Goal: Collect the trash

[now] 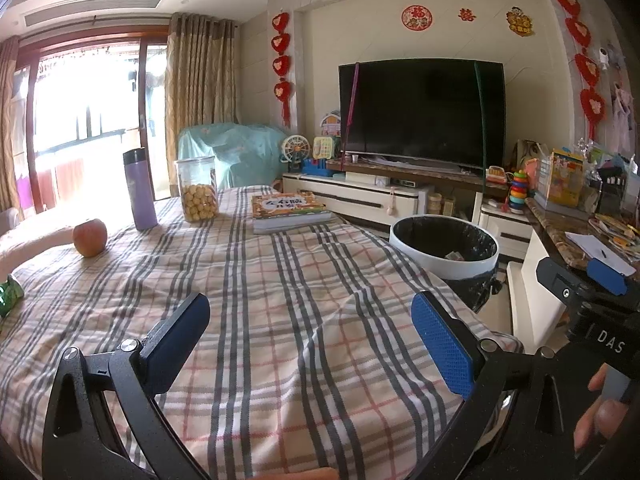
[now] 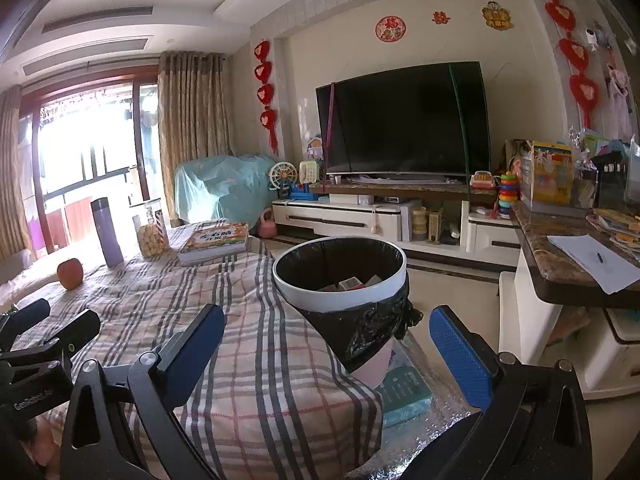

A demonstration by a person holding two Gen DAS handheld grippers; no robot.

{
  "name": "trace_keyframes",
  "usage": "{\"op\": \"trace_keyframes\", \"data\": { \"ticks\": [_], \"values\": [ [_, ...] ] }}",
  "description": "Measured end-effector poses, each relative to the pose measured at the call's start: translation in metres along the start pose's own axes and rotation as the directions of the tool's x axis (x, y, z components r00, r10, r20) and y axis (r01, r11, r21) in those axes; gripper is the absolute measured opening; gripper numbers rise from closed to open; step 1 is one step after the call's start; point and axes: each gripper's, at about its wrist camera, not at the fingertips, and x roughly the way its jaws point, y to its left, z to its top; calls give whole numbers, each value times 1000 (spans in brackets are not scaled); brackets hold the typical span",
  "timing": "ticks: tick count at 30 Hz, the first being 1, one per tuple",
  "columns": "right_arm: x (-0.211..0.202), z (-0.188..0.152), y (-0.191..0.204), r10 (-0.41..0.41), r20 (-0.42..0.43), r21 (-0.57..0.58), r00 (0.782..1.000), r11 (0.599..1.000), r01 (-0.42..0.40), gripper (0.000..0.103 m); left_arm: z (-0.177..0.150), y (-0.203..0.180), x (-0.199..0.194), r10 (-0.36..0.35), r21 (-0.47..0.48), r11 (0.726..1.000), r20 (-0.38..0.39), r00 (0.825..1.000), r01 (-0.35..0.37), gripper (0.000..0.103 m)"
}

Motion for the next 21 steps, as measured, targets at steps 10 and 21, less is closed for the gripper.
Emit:
{"op": "trace_keyframes", "data": {
  "ticks": [10, 21],
  "values": [
    [1, -2, 0, 1, -5, 10, 1000, 1000, -1, 103, -1, 3, -3, 18, -12, 1000, 12, 1000, -18, 103],
    [-2, -2, 3, 6, 3, 10, 1000, 1000, -6, 103, -1, 1, -2, 13, -4, 1000, 16, 1000, -12, 103]
  ]
}}
